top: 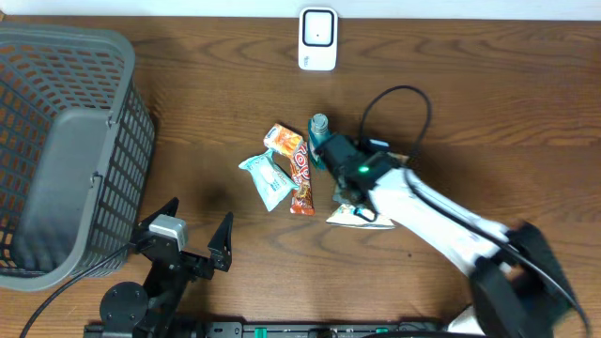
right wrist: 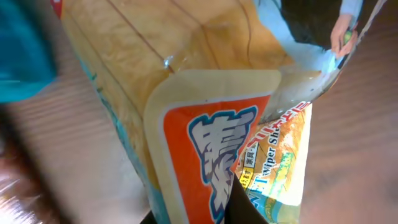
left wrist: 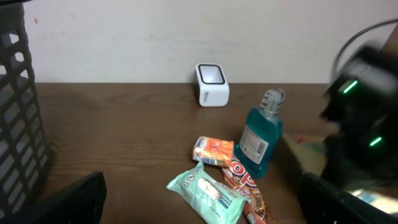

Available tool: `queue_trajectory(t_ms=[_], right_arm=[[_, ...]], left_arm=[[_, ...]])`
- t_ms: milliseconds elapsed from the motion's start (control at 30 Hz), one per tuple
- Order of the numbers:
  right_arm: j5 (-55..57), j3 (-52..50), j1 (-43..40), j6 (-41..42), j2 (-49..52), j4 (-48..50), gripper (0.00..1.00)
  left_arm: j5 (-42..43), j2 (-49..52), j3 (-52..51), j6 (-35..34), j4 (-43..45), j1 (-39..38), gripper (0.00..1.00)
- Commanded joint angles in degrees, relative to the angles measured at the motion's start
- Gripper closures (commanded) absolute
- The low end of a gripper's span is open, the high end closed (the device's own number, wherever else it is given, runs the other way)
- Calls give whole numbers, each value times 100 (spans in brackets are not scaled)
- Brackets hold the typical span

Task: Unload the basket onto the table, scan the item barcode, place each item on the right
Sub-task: 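Lift the yellow snack bag and pull it rightward off the pile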

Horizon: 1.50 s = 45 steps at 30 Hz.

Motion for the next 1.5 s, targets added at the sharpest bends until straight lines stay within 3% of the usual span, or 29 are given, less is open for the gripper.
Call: queue_trajectory(t_ms=[0,67,267,367,467,600,733,900,1033,1167,1267,1467], right_arm=[[-1141,20,-310,-496,-719,-57,99],[-2094,20,-542,-977,-879,-37,99],[-6992,-26,-1663,-3923,-778,-129,99],[-8723,-76,-2131,-5031,-734,-634,99],[-8782,-76,-2253,-5031,-734,-1167,99],[-7910,-76,-2417,-5027,-734,-1635,99],[-8419,-76,-2680,-5023,-734,-1655,99],[-8752,-76,-2885,-3383,-734,-2302,99],[-8714,-76,-2933,-1152,-734,-3036,99],[-8712,-76,-2955,767,-734,-2761,99],[-8710,-76,-2955,1266,-734,-2369,99],[-8712,-76,-2953,1305,-734,-2205,99]], left_arm=[[72,-15,-11,-74,4,-22,2],[72,-15,-11,-74,4,-22,2],[72,-15,-11,-74,4,-22,2],[72,-15,-11,-74,4,-22,2],[72,-15,-11,-74,4,-22,2],[72,-15,-11,-74,4,-22,2],[72,-15,-11,-74,4,-22,2],[72,-15,-11,-74,4,-22,2],[72,-15,-11,-74,4,-22,2],[72,-15,-11,-74,4,-22,2],[72,-15,-11,-74,4,-22,2],[72,-15,-11,-74,4,-22,2]])
